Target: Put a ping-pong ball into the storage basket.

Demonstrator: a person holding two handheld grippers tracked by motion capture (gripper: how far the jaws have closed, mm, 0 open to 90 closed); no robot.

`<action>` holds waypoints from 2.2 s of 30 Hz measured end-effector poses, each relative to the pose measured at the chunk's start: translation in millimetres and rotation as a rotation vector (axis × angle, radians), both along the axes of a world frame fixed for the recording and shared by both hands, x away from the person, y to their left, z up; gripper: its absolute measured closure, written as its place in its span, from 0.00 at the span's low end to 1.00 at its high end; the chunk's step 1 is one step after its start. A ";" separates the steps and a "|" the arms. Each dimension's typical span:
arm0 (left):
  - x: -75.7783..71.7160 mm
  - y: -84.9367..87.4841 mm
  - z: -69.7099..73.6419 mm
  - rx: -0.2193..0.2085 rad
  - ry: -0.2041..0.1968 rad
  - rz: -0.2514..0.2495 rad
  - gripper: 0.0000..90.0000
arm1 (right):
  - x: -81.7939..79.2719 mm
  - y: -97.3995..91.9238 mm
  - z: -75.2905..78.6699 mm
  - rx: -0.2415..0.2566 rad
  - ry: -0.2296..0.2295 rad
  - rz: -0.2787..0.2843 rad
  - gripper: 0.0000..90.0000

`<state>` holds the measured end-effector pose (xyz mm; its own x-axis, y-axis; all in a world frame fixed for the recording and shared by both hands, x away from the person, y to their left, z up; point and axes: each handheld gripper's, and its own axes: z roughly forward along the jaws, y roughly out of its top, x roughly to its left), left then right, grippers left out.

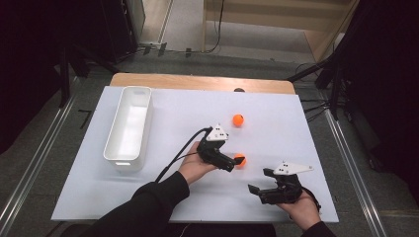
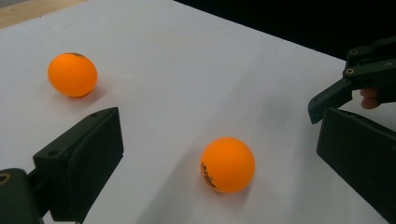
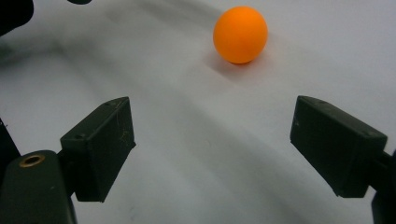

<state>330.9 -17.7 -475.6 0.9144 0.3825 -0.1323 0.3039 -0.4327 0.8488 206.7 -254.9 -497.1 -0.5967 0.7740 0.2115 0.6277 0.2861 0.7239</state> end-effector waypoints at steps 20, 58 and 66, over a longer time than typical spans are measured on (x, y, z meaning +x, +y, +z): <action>2.4 -16.3 -6.2 -0.003 0.000 0.000 0.01 | -0.4 -0.5 0.1 -0.001 0.000 0.000 0.14; -2.7 -20.6 -36.9 0.038 0.010 -0.018 0.01 | -1.3 -0.1 -0.1 0.000 0.007 0.013 0.14; -3.6 -22.1 -37.9 0.058 0.000 -0.016 0.01 | -1.4 0.1 -0.3 -0.002 0.011 0.016 0.14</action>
